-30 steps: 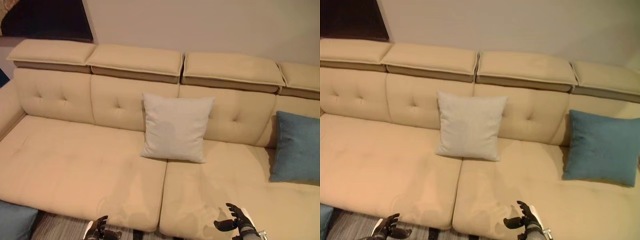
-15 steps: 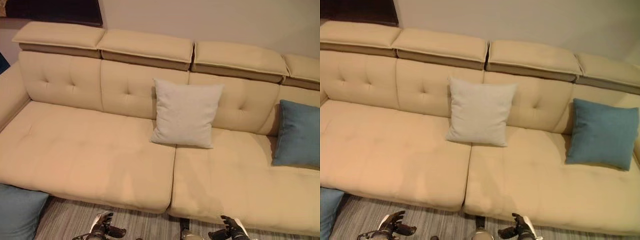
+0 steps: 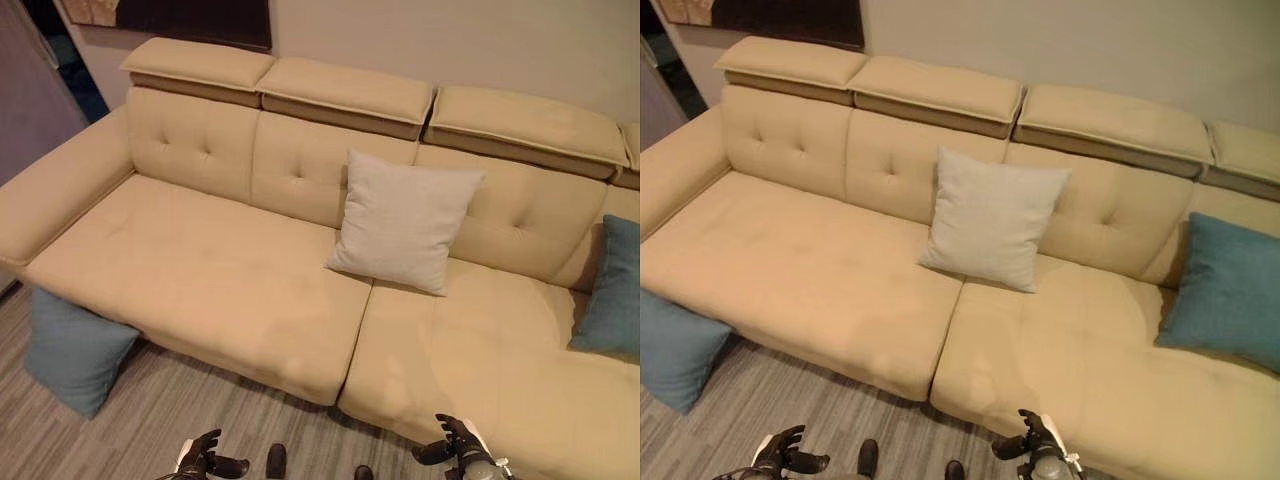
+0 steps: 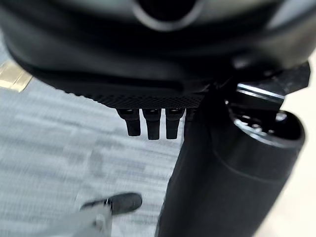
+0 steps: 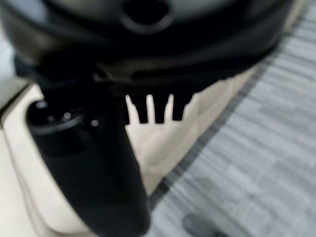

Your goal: Pick up all the scattered cushions and arrange them neatly on the sofa.

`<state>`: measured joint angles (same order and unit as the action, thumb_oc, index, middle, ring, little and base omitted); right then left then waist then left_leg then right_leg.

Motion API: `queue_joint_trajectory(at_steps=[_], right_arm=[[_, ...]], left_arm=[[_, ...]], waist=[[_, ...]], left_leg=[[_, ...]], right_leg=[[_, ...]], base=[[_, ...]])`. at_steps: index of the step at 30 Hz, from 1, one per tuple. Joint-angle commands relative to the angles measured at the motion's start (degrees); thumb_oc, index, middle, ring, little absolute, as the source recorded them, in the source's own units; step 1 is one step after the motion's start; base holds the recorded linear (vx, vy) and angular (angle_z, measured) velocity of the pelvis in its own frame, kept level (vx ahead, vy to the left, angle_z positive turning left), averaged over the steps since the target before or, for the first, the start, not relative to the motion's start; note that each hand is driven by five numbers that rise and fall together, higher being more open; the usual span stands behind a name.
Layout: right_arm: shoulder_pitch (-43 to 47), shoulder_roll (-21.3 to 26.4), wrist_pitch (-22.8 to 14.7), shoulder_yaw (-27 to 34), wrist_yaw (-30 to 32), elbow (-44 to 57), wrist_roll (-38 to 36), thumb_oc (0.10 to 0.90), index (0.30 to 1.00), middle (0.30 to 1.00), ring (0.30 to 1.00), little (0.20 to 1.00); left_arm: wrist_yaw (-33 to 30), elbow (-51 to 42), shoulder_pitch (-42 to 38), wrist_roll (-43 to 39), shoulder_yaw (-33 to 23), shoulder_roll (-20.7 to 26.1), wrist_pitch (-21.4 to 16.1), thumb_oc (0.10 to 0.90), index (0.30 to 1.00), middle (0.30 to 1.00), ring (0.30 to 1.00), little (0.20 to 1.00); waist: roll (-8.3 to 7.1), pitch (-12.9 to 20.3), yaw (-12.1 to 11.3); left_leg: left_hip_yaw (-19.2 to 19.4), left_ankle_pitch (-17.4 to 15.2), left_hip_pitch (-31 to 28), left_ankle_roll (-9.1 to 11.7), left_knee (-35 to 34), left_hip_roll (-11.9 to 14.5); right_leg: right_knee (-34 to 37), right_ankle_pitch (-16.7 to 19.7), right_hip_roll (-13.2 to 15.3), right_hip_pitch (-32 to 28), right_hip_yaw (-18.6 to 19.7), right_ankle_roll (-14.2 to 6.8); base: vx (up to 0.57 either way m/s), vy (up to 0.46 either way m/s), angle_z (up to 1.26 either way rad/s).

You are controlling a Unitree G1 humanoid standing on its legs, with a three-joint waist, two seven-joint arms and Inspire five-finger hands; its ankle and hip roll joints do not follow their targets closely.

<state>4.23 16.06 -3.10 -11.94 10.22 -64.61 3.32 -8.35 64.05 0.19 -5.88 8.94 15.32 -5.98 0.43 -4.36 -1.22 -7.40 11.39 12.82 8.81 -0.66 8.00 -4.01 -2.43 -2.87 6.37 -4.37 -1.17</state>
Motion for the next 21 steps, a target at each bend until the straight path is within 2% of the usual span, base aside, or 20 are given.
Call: queue_joint_trajectory(at_steps=[1,3,4,5,6,7,8,10,11,12,13,15,19,20,21], right_arm=[[0.0,2.94,-1.26,0.07,2.44,2.85,-2.05,0.8,0.9,0.9,0.9,0.9],[-0.69,3.0,-1.13,0.09,2.25,2.57,-2.16,0.8,0.9,0.9,0.9,0.9],[-1.66,2.95,-1.33,0.23,2.0,2.67,-2.1,0.8,0.9,0.9,0.9,0.9],[-2.22,2.82,-1.5,0.42,1.85,2.67,-2.08,0.8,0.9,0.9,0.9,0.9],[-2.22,2.82,-1.5,0.42,1.85,2.67,-2.08,0.8,0.9,0.9,0.9,0.9],[-3.39,2.71,-1.62,1.1,1.55,3.14,-2.26,0.8,0.9,0.9,0.9,0.9],[-3.86,2.66,-1.78,1.37,1.45,3.48,-2.31,0.8,0.9,0.9,0.9,0.9],[-4.23,2.51,-1.78,1.81,1.3,3.41,-2.54,0.8,0.9,0.9,0.9,0.9],[-4.4,2.42,-1.57,1.63,1.44,2.98,-2.21,0.8,0.9,0.9,0.9,0.9],[-4.21,2.43,-1.49,1.44,1.38,3.04,-1.87,0.8,0.9,0.9,0.9,0.9],[-4.21,2.43,-1.49,1.44,1.38,3.04,-1.87,0.8,0.9,0.9,0.9,0.9],[-3.21,1.9,-1.15,0.34,1.4,2.6,-0.61,0.8,0.9,0.9,0.9,0.9],[-2.32,1.25,-0.83,-1.21,1.17,3.79,0.41,0.8,0.9,0.9,0.9,0.9],[-2.11,0.8,-0.81,-1.53,1.02,4.46,0.37,0.8,0.9,0.9,0.9,0.9],[-2.2,0.56,-0.96,-1.78,0.99,4.76,0.4,0.8,0.9,0.9,0.9,0.9]], left_arm=[[-1.55,-1.6,-2.71,-1.48,-0.95,2.74,-1.53,0.8,0.9,0.9,0.9,0.9],[-1.34,-1.38,-2.33,-0.99,-0.92,2.45,-1.29,0.8,0.9,0.9,0.9,0.9],[-0.94,-0.66,-1.18,0.07,-1.19,2.25,-1.03,0.8,0.9,0.9,0.9,0.9],[-0.89,-0.24,-0.55,0.46,-1.35,2.08,-0.99,0.8,0.9,0.9,0.9,0.9],[-0.89,-0.24,-0.55,0.46,-1.35,2.08,-0.99,0.8,0.9,0.9,0.9,0.9],[-0.66,0.02,0.25,1.03,-1.6,1.88,-0.8,0.8,0.9,0.9,0.9,0.9],[-0.67,0.01,0.51,1.35,-1.58,1.79,-0.76,0.8,0.9,0.9,0.9,0.9],[-0.29,-0.22,0.46,1.38,-1.49,1.81,-0.75,0.8,0.9,0.9,0.9,0.9],[-0.51,-0.61,0.55,1.82,-1.07,1.91,-0.68,0.8,0.9,0.9,0.9,0.9],[-0.06,-0.7,0.58,1.61,-1.15,1.71,-0.63,0.8,0.9,0.9,0.9,0.9],[-0.06,-0.7,0.58,1.61,-1.15,1.71,-0.63,0.8,0.9,0.9,0.9,0.9],[-0.26,-0.78,0.31,1.64,-1.36,2.09,-0.6,0.8,0.9,0.9,0.9,0.9],[-0.61,-0.91,0.0,2.31,-1.34,3.37,-0.64,0.8,0.9,0.9,0.9,0.9],[-0.78,-0.49,-0.39,2.63,-1.17,4.19,-0.55,0.8,0.9,0.9,0.9,0.9],[-0.99,-0.08,-0.46,2.74,-1.29,4.55,-0.57,0.8,0.9,0.9,0.9,0.9]], waist=[[-5.87,-1.3,1.08],[-6.48,-1.88,1.51],[-7.22,-1.79,2.06],[-7.59,-1.68,2.45],[-7.59,-1.68,2.45],[-7.77,-1.41,3.13],[-7.74,-1.04,3.66],[-7.4,-0.29,4.53],[-7.17,-0.02,4.83],[-6.62,0.12,4.87],[-6.62,0.12,4.87],[-7.07,0.35,4.57],[-7.6,-0.54,3.93],[-7.5,-1.04,4.37],[-7.26,-1.21,4.54]], left_leg=[[5.51,-6.83,1.07,-2.35,2.7,-4.83],[8.45,-8.92,1.32,-3.4,6.18,-4.89],[10.0,-12.59,-0.32,-4.15,9.89,-5.61],[10.79,-14.56,-1.08,-4.51,11.95,-5.94],[10.79,-14.56,-1.08,-4.51,11.95,-5.94],[13.71,-17.22,-2.99,-5.07,14.43,-5.28],[15.8,-17.93,-4.42,-5.15,14.74,-4.45],[19.3,-18.79,-7.27,-4.93,13.15,-3.28],[20.59,-17.97,-7.55,-4.78,11.87,-3.28],[21.29,-17.84,-9.28,-4.33,7.98,-3.26],[21.29,-17.84,-9.28,-4.33,7.98,-3.26],[18.93,-16.63,-9.94,-4.62,3.51,-5.1],[17.11,-15.14,-9.94,-5.26,0.79,-6.02],[15.14,-14.45,-9.85,-5.66,-0.52,-6.54],[13.84,-13.99,-9.79,-5.87,-0.93,-7.01]], right_leg=[[4.71,-0.71,5.09,-3.94,1.91,-5.32],[4.84,0.41,5.75,-3.18,0.45,-5.1],[5.55,1.43,6.74,-2.84,-1.25,-4.99],[5.73,1.85,7.34,-2.69,-2.03,-4.96],[5.73,1.85,7.34,-2.69,-2.03,-4.96],[6.41,2.1,7.97,-2.77,-4.03,-4.86],[6.77,2.27,8.25,-2.83,-5.5,-4.88],[7.47,2.66,8.68,-2.98,-8.42,-5.35],[7.41,2.94,8.94,-2.77,-9.93,-5.74],[7.21,3.19,8.95,-2.8,-10.81,-5.95],[7.21,3.19,8.95,-2.8,-10.81,-5.95],[6.12,4.46,9.8,-1.57,-11.82,-6.79],[2.92,4.08,10.29,0.39,-10.5,-7.25],[0.88,3.36,8.49,2.3,-4.47,-7.67],[0.53,2.73,7.2,2.58,-0.7,-7.88]], base=[[-0.21,-0.045,0.88],[-0.26,-0.035,0.68],[-0.29,-0.016,0.62],[-0.2,-0.006,0.69],[-0.16,0.033,0.77],[-0.13,0.046,0.65],[-0.16,0.07,0.64],[-0.07,0.097,1.23],[-0.04,0.135,1.58],[-0.03,0.097,1.32],[-0.04,0.161,0.68],[-0.06,0.185,0.62],[-0.07,0.07,0.28],[-0.05,0.072,0.31],[-0.05,0.092,1.53]])
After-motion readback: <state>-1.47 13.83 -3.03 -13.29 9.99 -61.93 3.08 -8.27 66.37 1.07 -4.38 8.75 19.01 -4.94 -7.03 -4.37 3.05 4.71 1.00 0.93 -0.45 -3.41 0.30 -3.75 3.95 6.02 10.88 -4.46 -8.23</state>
